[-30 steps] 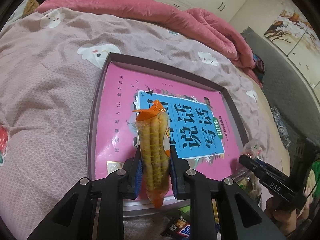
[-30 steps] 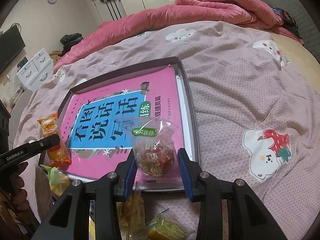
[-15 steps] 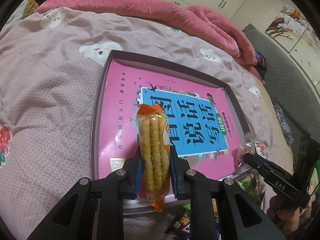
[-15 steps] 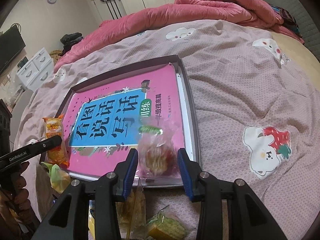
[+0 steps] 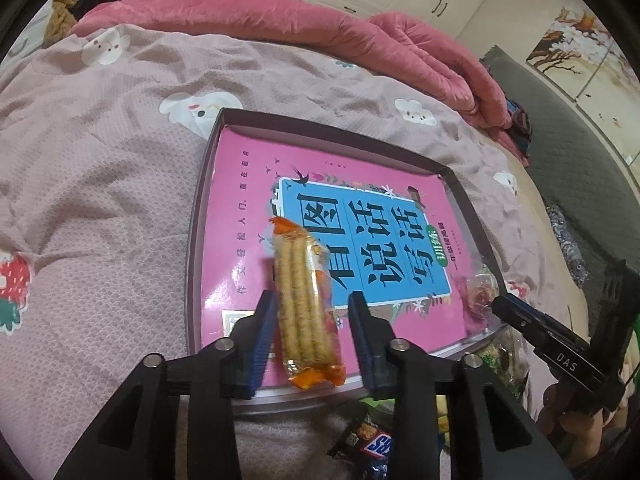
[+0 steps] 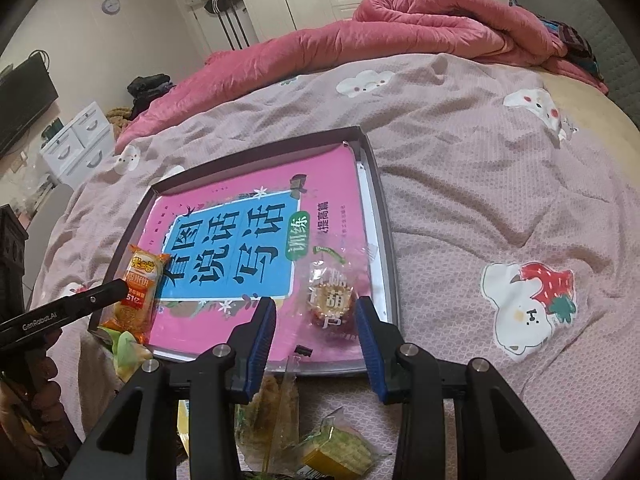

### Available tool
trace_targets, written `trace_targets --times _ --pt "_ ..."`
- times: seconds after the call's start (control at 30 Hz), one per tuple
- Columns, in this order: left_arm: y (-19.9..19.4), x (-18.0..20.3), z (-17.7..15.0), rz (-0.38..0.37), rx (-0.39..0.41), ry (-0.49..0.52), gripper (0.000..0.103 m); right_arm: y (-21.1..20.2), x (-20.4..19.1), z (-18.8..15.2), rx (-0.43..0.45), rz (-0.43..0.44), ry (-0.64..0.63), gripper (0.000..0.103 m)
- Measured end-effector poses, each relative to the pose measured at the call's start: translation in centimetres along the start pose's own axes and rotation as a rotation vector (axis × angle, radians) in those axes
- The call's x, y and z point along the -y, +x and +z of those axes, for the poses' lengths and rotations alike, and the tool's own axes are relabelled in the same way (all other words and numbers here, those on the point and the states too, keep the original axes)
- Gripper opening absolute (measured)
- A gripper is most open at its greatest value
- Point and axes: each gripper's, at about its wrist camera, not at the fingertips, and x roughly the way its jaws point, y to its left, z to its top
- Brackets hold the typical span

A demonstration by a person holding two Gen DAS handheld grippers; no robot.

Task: Organize snacks
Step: 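Carry both bags into the tray and open both tools to release them, then withdraw both tools from the tray back toward the snack pile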

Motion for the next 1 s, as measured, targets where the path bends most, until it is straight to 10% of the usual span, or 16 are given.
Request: trace_targets --times 1.0 --pt "-4.7 1.2 -1.4 0.037 0.053 0.019 0.072 -4.3 -1.3 -0.3 0.124 0.016 -0.058 0.06"
